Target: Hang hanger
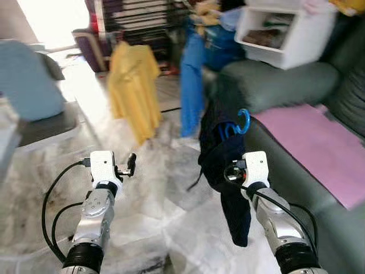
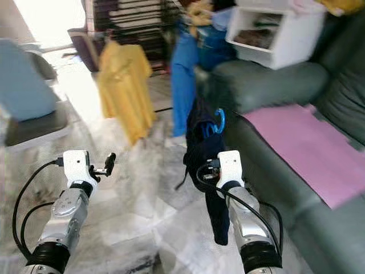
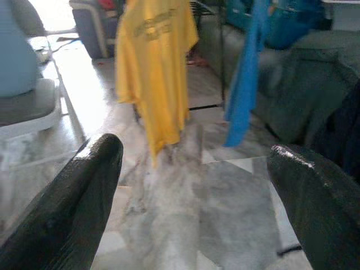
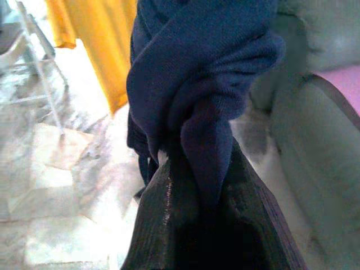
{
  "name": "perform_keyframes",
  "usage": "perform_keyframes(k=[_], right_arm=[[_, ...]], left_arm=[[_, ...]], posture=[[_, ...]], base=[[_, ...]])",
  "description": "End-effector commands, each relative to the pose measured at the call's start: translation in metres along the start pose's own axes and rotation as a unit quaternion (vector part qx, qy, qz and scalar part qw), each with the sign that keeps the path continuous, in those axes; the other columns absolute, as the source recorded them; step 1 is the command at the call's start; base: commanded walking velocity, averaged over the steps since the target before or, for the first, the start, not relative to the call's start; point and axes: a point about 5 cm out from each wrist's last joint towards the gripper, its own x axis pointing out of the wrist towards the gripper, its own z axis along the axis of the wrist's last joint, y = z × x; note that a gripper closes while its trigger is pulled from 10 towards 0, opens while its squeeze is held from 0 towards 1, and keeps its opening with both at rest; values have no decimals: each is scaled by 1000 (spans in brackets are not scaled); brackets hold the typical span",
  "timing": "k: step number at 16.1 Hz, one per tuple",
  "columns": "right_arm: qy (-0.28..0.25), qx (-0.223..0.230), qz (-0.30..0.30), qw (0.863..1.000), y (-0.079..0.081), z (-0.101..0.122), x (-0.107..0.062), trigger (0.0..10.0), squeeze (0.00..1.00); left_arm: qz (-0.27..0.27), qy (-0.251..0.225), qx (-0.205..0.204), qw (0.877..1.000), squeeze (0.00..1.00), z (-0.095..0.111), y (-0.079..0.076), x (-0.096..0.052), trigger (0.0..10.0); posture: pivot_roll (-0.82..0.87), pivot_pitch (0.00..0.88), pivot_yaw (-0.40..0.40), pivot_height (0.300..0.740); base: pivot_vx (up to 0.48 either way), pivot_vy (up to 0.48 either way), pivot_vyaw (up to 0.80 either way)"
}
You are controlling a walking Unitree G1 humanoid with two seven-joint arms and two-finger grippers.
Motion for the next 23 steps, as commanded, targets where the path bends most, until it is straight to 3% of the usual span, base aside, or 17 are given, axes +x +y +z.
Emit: perform_keyframes(k=[1,7,17,23], right_arm=[[-38,-9,13,999,6,17,3,10000,0],[-34,-1,21,999,8,17,5,10000,0],[-27,3,45,999,13,13,6,10000,0],[-37,1,35,999,20,19,14,10000,0]], left_arm=[[3,-2,2,1000,0,3,4,0,10000],[9,2,8,1000,0,4,6,1,10000],[40,16,25,999,0,6,13,10,10000],[56,12,15,998,0,2,16,3,10000]], posture=[[-154,0,81,740],[-152,0,82,740],[-127,0,52,740],[-79,0,17,740]], base=[[337,0,613],[364,0,193],[395,270,334],[0,0,0]])
